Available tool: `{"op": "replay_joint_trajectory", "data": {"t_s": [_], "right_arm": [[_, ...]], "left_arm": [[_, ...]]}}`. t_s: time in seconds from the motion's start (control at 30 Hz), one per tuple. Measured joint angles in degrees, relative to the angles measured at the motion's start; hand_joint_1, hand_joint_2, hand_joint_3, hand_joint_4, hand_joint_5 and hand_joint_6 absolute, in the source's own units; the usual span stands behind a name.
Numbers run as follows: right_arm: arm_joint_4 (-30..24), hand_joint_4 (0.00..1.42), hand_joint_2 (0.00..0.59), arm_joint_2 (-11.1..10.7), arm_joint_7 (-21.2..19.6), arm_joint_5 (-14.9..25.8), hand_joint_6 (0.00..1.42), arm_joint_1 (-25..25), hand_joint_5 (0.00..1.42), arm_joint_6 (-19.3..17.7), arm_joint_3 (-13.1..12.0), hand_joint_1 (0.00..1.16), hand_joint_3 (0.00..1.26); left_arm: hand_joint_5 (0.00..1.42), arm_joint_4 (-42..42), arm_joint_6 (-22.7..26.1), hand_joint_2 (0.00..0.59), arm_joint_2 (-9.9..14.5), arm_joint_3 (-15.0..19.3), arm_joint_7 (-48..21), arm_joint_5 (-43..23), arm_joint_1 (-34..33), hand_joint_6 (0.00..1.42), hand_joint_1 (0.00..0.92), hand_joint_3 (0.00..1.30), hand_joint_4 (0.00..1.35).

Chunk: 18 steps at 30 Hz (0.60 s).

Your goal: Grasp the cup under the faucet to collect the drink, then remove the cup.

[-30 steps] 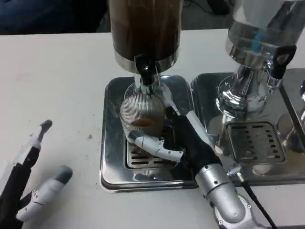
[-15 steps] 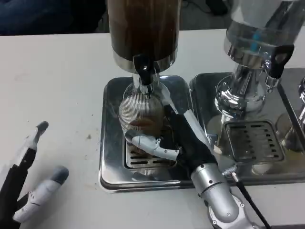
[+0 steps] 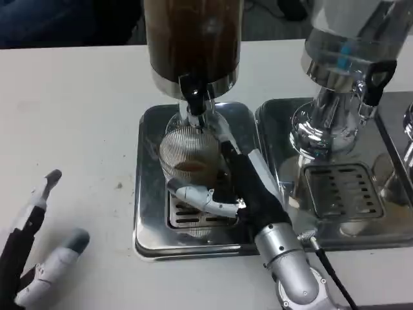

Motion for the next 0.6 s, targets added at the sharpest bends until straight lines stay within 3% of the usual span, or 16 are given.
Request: {"op": "replay_joint_trajectory", "data": {"t_s": [0.6], "right_arm": [[1.26,0.28,0.186,0.22,-3.00,-0.09,0.43,-0.53,0.30,0.02,0.21,0.97,0.10]], "left_arm": [[0.00,-1.35,0.49,0.134,0.00,0.17,0.30,-1.13,1.07,0.00,0.000,0.00,0.00]]}}
